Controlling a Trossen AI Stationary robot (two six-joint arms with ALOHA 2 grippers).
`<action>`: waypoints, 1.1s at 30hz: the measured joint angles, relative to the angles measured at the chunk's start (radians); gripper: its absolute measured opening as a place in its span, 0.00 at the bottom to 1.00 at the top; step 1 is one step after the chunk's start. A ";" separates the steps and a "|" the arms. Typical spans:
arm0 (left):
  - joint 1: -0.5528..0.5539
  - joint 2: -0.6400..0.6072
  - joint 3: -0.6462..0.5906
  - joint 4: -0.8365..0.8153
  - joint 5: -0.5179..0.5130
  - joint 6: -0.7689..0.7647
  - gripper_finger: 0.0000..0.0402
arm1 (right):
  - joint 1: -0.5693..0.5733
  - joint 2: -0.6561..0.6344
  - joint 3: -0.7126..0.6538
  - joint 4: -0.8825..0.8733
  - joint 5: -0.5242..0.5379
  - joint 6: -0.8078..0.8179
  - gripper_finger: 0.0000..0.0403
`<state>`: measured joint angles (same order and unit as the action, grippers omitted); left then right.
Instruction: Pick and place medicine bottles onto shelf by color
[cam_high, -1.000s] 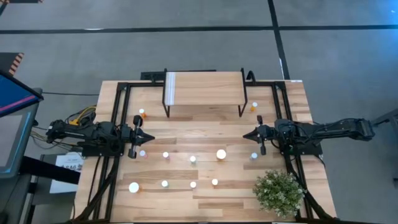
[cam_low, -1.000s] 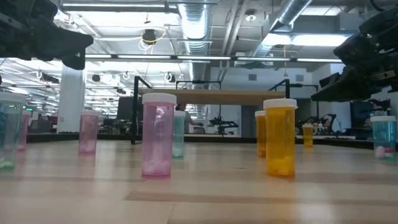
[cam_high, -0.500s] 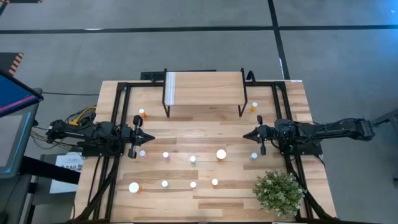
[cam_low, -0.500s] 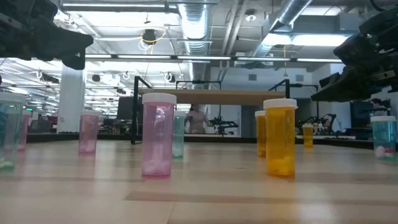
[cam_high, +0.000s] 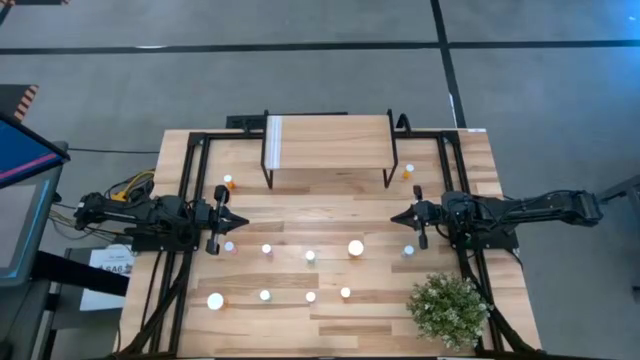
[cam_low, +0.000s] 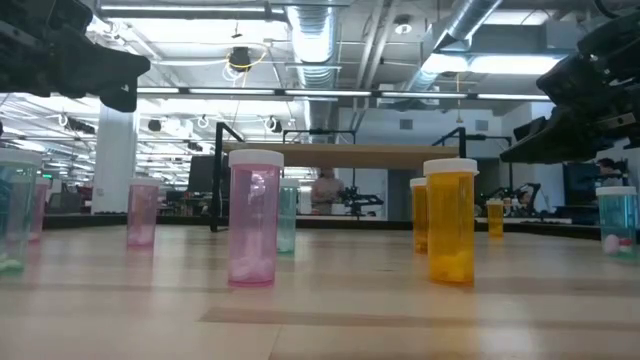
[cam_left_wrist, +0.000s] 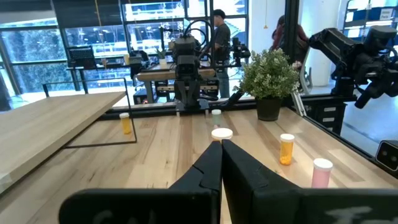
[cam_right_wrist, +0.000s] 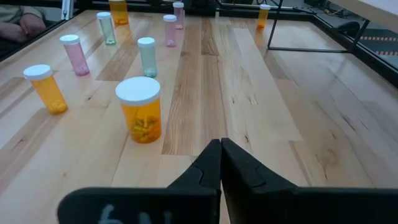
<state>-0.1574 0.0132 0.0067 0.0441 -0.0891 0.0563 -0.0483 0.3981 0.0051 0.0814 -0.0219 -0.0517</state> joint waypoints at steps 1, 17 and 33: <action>0.000 0.000 0.000 0.000 0.000 0.000 0.00 | 0.000 0.000 0.000 0.000 0.000 0.000 0.08; 0.000 0.000 0.000 0.032 -0.025 -0.037 0.00 | 0.000 0.000 0.000 0.000 0.000 0.000 0.08; 0.000 0.000 0.002 0.087 -0.268 -0.335 0.00 | 0.000 0.000 0.000 0.000 0.000 0.000 0.08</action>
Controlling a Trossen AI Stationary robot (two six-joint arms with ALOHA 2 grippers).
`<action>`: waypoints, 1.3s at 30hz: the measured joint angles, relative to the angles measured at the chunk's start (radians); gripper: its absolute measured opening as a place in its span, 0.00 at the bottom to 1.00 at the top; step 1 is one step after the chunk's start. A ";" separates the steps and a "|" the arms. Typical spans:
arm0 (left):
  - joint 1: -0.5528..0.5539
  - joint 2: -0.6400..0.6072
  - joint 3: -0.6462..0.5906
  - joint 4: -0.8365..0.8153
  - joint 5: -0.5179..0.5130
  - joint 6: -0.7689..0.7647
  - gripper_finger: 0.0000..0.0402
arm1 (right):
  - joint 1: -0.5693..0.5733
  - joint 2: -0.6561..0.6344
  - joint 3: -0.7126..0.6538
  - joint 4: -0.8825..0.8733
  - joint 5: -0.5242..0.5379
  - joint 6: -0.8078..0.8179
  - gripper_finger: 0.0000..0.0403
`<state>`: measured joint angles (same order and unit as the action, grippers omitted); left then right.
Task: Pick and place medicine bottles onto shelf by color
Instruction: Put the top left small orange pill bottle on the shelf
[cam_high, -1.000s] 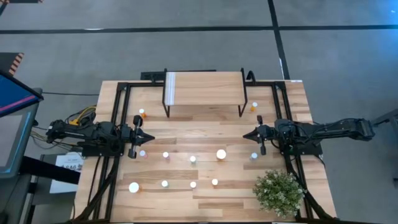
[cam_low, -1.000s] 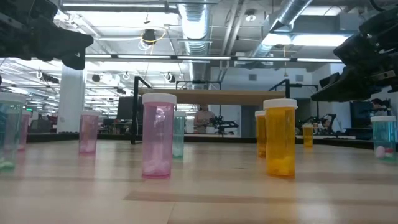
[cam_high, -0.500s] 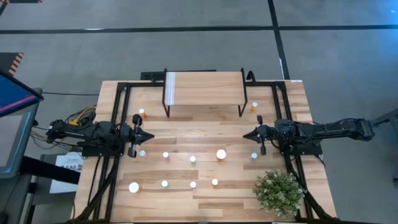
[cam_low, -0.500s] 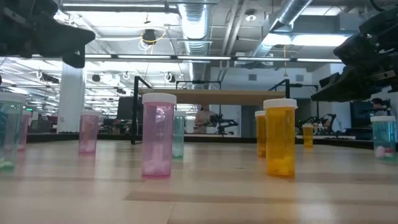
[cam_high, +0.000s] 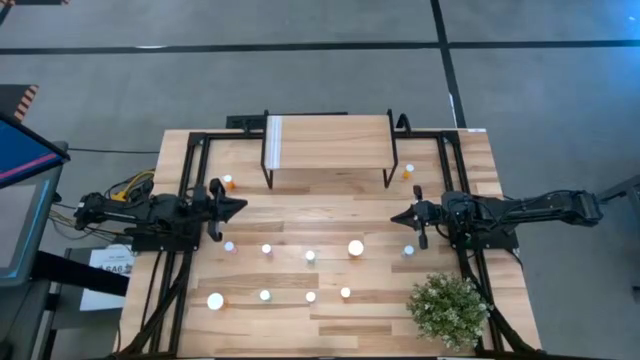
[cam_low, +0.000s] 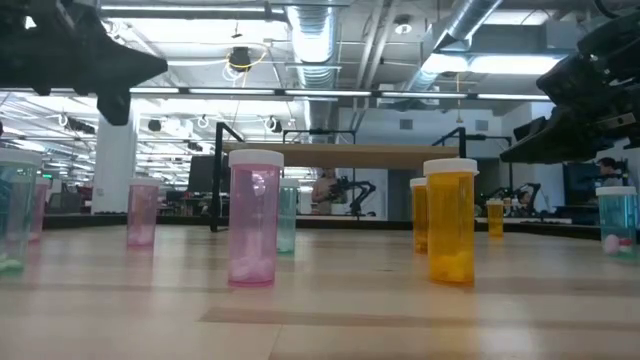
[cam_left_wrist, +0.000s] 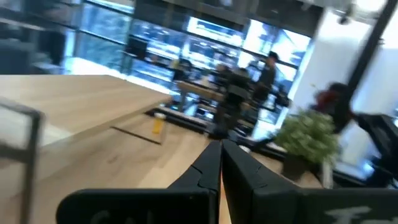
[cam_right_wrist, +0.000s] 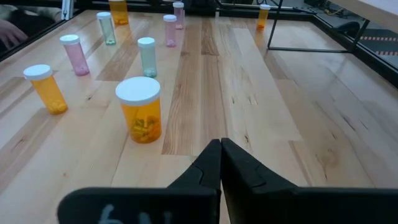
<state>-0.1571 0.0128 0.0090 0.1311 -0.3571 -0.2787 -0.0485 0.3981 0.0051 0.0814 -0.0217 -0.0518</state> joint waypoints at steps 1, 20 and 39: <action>0.000 0.000 0.004 -0.004 -0.004 0.002 0.00 | 0.000 0.000 0.000 0.000 0.000 0.000 0.08; 0.000 0.098 0.379 -0.551 -0.228 -0.108 0.01 | 0.000 0.000 0.000 0.000 0.000 0.000 0.08; 0.224 0.653 0.657 -1.041 -0.290 -0.463 0.37 | 0.000 0.000 0.000 0.000 0.000 0.000 0.08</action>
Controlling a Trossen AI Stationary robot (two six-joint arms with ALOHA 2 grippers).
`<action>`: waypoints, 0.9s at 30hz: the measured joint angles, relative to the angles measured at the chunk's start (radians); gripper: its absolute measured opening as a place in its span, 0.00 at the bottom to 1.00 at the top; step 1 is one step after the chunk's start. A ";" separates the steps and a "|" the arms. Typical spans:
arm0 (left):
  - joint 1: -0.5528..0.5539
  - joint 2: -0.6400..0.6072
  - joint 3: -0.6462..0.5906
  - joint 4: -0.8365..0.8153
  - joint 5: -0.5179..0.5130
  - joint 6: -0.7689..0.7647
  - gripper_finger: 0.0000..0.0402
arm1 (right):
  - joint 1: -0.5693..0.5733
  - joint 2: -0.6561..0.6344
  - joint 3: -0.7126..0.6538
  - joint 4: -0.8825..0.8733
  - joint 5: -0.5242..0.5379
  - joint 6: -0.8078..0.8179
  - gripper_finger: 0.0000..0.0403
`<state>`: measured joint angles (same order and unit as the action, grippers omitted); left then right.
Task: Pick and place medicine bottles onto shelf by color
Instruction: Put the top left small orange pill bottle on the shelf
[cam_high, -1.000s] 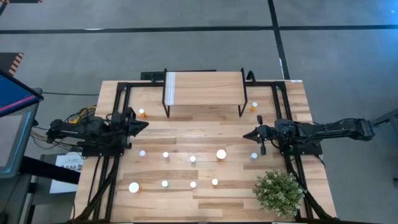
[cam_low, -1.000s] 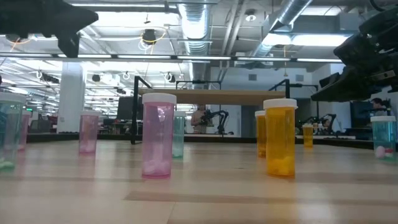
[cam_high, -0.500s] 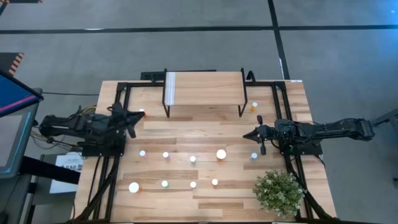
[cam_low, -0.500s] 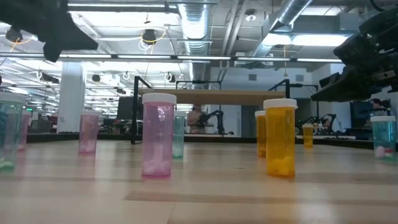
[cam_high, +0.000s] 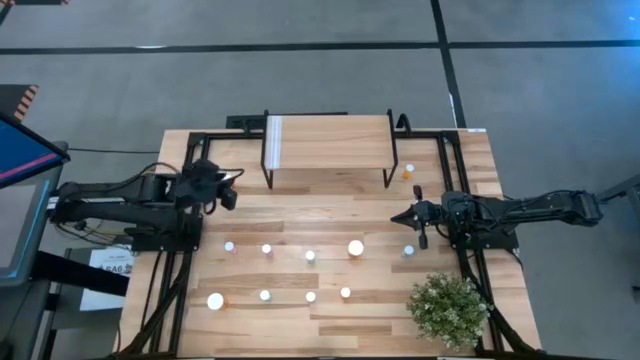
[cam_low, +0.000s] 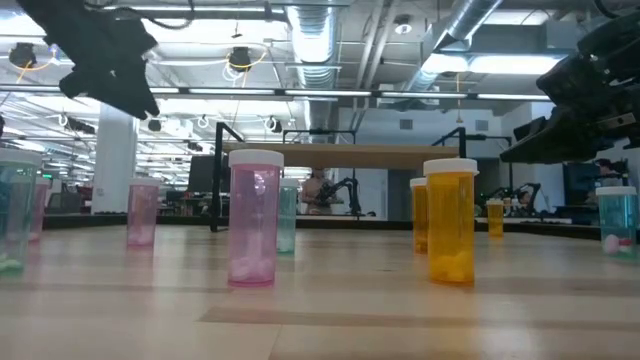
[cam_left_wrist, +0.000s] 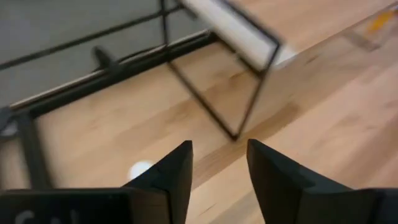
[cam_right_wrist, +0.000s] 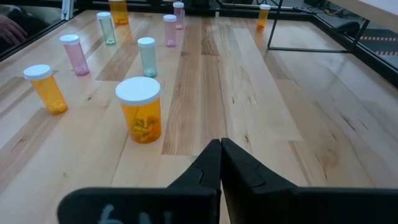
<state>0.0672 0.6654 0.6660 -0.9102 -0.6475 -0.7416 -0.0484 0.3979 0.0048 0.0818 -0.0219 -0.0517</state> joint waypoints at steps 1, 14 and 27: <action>0.029 0.026 0.015 -0.020 0.019 0.000 0.38 | 0.000 0.000 0.000 0.000 0.000 0.000 0.08; 0.392 0.239 0.050 -0.050 0.347 0.225 0.50 | 0.000 0.000 0.000 0.000 0.000 0.000 0.08; 0.561 0.311 0.049 0.008 0.490 0.374 0.61 | 0.000 0.000 0.000 0.000 0.000 0.000 0.08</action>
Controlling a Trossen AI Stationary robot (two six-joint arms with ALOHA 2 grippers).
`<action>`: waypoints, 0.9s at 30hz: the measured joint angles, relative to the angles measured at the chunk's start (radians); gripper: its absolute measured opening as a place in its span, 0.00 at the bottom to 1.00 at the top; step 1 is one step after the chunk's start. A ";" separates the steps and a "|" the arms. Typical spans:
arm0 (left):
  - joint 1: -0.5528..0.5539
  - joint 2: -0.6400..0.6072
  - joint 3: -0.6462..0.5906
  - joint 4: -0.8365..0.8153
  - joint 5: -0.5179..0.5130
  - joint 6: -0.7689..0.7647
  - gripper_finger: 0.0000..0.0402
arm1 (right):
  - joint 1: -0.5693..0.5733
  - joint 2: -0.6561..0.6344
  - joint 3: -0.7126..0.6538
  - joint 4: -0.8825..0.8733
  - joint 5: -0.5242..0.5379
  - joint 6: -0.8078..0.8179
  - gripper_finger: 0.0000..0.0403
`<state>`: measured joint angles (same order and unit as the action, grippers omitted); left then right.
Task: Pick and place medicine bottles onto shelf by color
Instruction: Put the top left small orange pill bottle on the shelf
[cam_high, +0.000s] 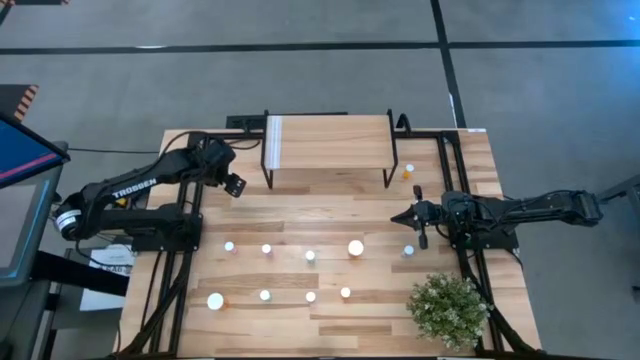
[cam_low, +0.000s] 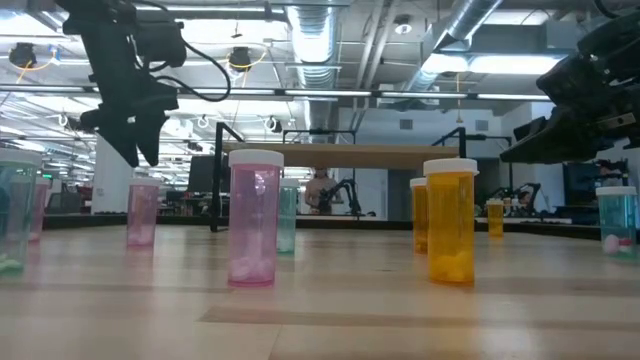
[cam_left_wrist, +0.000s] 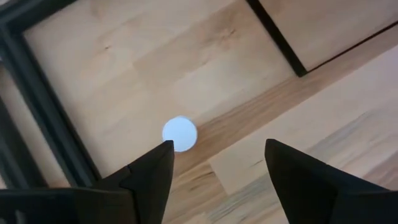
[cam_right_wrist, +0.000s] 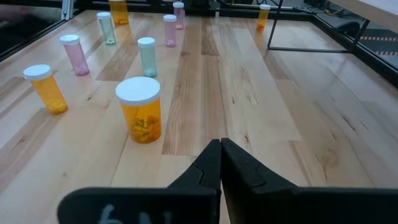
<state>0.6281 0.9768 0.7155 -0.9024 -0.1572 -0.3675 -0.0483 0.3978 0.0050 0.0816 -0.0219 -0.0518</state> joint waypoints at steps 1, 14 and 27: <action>0.003 0.000 0.000 0.004 0.015 0.006 0.62 | 0.000 0.000 0.000 0.000 0.000 0.000 0.08; 0.086 0.099 0.000 0.055 0.109 0.053 0.65 | 0.000 0.000 0.000 0.000 0.000 0.000 0.08; 0.114 0.220 -0.001 0.050 0.043 0.086 0.65 | 0.000 0.000 0.000 0.000 0.000 0.000 0.08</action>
<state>0.7418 1.1969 0.7149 -0.8524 -0.1145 -0.2818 -0.0484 0.3981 0.0049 0.0815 -0.0218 -0.0517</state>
